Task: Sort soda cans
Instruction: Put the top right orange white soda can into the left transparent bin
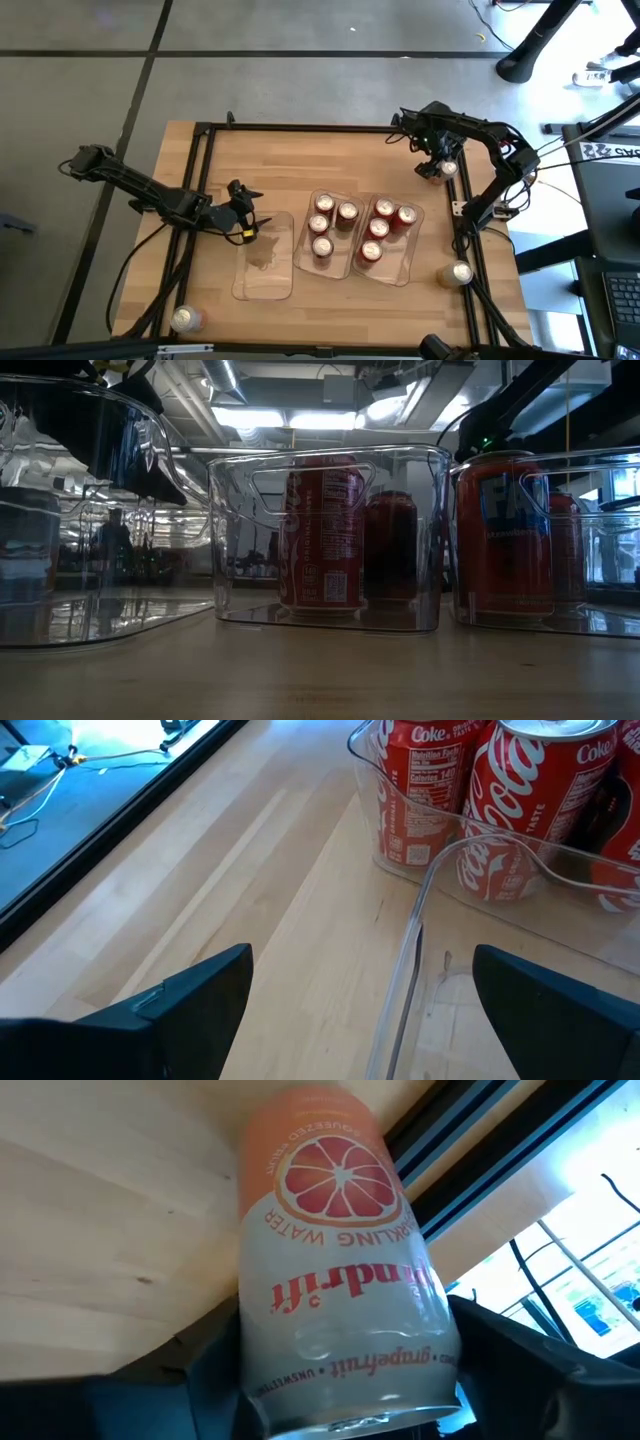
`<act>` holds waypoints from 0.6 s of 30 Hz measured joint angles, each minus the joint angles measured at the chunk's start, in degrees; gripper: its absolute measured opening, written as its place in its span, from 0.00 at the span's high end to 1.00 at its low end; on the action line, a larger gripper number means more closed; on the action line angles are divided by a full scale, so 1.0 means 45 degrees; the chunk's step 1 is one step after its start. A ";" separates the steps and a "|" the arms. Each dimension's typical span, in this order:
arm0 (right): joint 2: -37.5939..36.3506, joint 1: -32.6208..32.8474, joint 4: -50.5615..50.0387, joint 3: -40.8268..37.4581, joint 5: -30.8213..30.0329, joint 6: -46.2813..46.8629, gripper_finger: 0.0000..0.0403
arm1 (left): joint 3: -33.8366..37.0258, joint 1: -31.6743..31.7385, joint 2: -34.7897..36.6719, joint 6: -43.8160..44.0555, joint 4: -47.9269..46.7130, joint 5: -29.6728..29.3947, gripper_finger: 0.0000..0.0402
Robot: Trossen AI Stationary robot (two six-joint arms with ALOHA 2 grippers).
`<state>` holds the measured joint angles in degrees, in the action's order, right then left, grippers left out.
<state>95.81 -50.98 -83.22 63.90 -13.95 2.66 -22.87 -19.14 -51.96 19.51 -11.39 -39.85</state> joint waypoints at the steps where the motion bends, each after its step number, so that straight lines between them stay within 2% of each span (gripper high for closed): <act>1: 0.0000 0.0002 -0.0007 0.0000 -0.0006 0.0000 0.29 | 0.0000 0.0000 0.0000 0.0000 -0.0011 0.0003 0.09; 8: 0.0082 0.0005 -0.0324 0.0497 -0.0064 0.0086 0.29 | 0.0000 0.0000 0.0000 0.0000 -0.0006 0.0003 0.09; 14: 0.0044 0.0045 -0.1405 0.2207 -0.0100 0.0665 0.29 | 0.0000 0.0000 0.0000 0.0000 0.0009 0.0003 0.09; 18: 0.0044 0.0562 -0.1373 0.3544 -0.0003 0.0688 0.29 | 0.0000 0.0000 0.0000 0.0000 0.0018 0.0003 0.09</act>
<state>96.01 -48.45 -89.40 79.85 -13.96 5.75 -22.87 -19.14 -51.96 19.51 -11.31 -39.83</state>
